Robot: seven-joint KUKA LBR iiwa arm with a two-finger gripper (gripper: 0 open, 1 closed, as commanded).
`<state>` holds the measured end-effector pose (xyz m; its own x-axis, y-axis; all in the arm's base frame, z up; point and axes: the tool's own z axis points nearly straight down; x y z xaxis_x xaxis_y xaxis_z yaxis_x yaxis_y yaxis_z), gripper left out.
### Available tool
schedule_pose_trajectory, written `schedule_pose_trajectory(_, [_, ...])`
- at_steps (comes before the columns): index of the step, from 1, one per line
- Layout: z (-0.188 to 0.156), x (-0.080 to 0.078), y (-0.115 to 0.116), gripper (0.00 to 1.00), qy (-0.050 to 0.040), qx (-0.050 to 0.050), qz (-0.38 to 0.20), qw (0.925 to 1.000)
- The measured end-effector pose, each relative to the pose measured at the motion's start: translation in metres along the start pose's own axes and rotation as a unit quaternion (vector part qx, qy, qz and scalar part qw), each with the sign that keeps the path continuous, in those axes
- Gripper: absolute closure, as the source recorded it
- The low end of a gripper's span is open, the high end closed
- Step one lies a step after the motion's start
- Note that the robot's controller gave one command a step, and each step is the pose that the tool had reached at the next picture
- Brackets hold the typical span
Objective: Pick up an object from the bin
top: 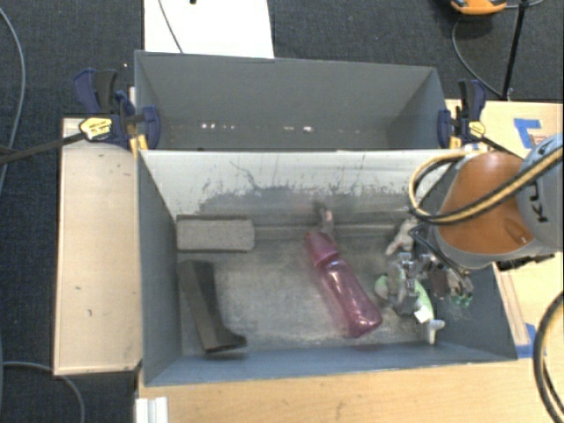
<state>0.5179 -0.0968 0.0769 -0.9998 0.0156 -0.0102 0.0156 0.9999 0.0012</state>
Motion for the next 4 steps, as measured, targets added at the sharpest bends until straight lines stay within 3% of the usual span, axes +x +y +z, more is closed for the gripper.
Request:
schedule_pose_trajectory(1, [-0.037, 0.021, 0.004, 1.0, 0.0031, -0.001, 0.005, 1.0])
schedule_pose_trajectory(2, [-0.086, 0.031, 0.006, 1.0, -0.0002, 0.0, -0.007, 1.0])
schedule_pose_trajectory(3, [-0.03, -0.025, -0.003, 0.0, 0.0008, -0.001, -0.025, 0.9997])
schedule_pose_trajectory(4, [-0.03, -0.025, -0.003, 0.0, 0.0006, 0.0, -0.025, 0.9997])
